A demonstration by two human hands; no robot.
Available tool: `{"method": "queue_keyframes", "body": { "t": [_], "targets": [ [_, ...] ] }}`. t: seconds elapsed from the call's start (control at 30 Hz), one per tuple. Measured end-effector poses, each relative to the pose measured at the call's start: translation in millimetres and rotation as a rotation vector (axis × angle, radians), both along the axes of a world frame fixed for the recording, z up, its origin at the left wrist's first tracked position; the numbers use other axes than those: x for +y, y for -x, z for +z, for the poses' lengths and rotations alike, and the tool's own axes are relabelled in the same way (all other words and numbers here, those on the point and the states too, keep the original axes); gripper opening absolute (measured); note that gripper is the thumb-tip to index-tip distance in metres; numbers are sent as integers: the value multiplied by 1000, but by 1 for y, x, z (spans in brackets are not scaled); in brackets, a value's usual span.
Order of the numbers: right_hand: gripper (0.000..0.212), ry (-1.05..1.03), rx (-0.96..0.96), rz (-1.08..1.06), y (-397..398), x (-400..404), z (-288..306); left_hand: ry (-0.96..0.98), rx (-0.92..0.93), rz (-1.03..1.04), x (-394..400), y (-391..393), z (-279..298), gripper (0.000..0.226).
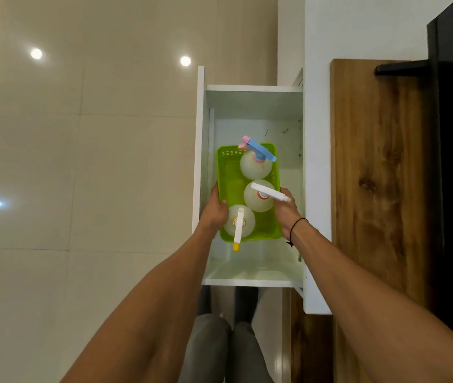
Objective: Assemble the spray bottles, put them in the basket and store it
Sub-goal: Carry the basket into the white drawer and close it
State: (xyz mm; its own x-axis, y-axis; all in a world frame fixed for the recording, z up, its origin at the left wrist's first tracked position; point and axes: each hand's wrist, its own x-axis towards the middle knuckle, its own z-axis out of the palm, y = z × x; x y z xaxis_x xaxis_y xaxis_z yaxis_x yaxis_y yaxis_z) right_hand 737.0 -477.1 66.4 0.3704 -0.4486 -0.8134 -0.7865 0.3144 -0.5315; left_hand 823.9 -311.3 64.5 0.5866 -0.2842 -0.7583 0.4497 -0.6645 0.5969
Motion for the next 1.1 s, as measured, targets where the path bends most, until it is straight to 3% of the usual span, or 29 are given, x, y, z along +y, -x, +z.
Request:
{"method": "queue_keyframes", "body": {
  "t": [0.23, 0.7, 0.87, 1.1],
  "targets": [
    [57, -56, -3, -169, -15, -6, -42, 4, 36, 54, -11, -9, -62, 56],
    [52, 8, -19, -265, -17, -9, -94, 57, 20, 162, -20, -9, -110, 50],
    [56, -13, -34, -276, -14, -8, -103, 107, 48, 192, -22, -8, -109, 52],
    [56, 61, 13, -301, -5, -6, -84, -15, 70, 157, -25, -6, -68, 58]
  ]
}}
